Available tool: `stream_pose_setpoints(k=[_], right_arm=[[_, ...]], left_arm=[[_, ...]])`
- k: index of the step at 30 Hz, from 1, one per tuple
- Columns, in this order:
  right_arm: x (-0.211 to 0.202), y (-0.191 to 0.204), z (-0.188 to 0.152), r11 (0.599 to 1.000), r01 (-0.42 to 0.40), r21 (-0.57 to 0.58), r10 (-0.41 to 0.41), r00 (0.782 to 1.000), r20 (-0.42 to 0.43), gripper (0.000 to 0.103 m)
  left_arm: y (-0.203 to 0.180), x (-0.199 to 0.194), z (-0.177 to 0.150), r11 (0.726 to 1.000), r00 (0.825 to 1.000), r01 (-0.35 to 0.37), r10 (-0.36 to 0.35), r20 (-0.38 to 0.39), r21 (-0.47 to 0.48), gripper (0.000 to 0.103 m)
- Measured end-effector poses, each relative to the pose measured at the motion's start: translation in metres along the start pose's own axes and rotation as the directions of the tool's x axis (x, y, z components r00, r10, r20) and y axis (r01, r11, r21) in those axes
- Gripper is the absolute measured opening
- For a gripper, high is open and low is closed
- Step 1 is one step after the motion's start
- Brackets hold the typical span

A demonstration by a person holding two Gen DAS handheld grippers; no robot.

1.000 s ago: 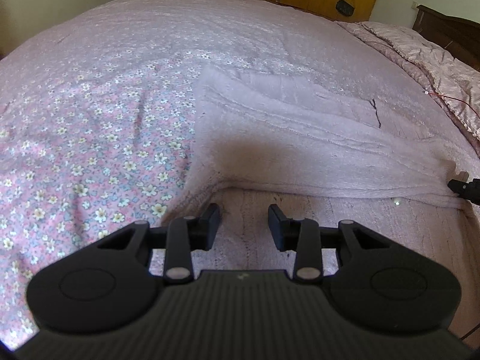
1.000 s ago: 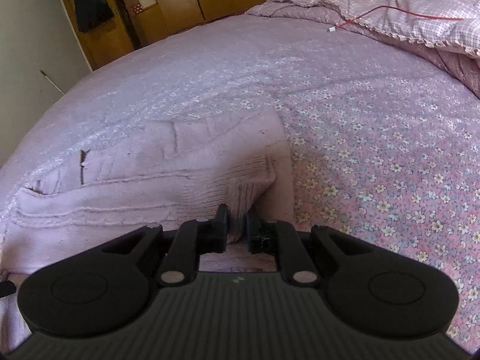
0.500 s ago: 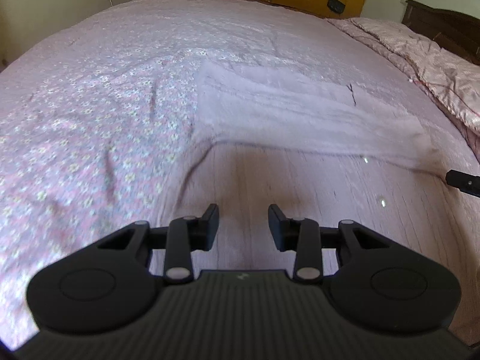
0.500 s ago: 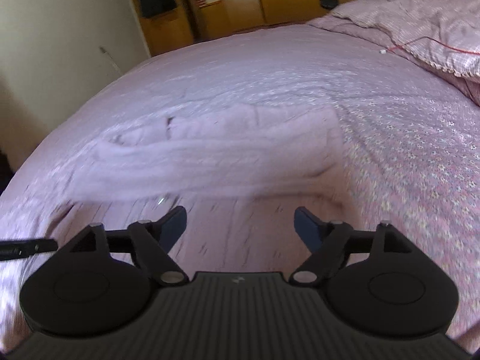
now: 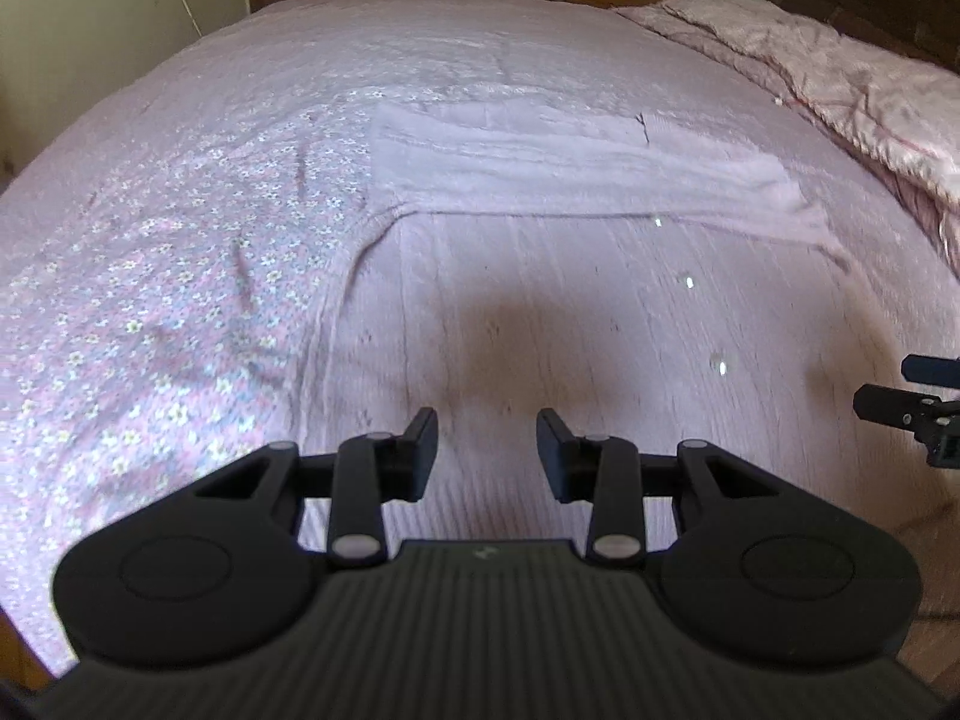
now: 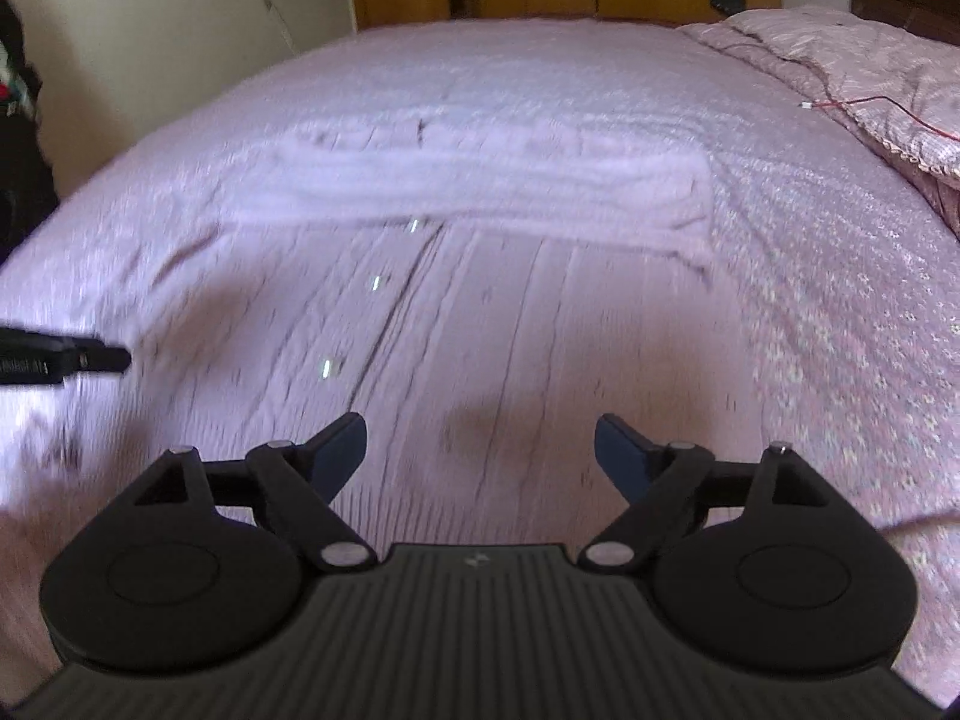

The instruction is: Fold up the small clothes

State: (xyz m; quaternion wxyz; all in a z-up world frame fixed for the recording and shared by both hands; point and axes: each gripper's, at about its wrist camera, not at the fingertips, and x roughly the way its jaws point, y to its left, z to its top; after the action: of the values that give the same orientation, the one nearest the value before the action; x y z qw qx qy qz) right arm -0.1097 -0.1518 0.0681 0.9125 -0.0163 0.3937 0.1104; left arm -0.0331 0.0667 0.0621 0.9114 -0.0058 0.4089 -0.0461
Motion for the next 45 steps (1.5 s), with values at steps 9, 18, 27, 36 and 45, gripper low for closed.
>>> stream_pose_setpoints(k=[9, 18, 27, 36, 45], right_arm=[[0.000, 0.037, -0.043, 0.969, 0.016, -0.248, -0.044, 0.993, -0.107, 0.089], [0.020, 0.049, -0.061, 0.966, -0.029, -0.257, -0.031, 0.973, -0.228, 0.090], [0.038, 0.060, -0.066, 0.937, 0.083, -0.341, -0.149, 0.974, -0.173, 0.091], [0.031, 0.053, -0.051, 0.929, 0.217, -0.299, -0.228, 0.974, -0.002, 0.090], [0.015, 0.038, -0.042, 0.962, 0.203, -0.184, -0.193, 0.979, 0.068, 0.090]], left_arm=[[-0.002, -0.016, -0.029, 0.998, 1.000, -0.029, 0.029, -0.005, 0.056, 0.057], [-0.002, -0.010, -0.044, 0.999, 0.999, -0.014, 0.016, -0.043, 0.052, 0.057], [-0.007, -0.005, -0.053, 0.996, 0.998, 0.045, -0.041, -0.055, 0.077, 0.058], [-0.030, 0.003, -0.065, 0.971, 0.982, 0.159, -0.136, -0.133, 0.179, 0.069], [-0.061, 0.029, -0.076, 0.931, 0.992, 0.041, 0.007, -0.129, 0.362, 0.069]])
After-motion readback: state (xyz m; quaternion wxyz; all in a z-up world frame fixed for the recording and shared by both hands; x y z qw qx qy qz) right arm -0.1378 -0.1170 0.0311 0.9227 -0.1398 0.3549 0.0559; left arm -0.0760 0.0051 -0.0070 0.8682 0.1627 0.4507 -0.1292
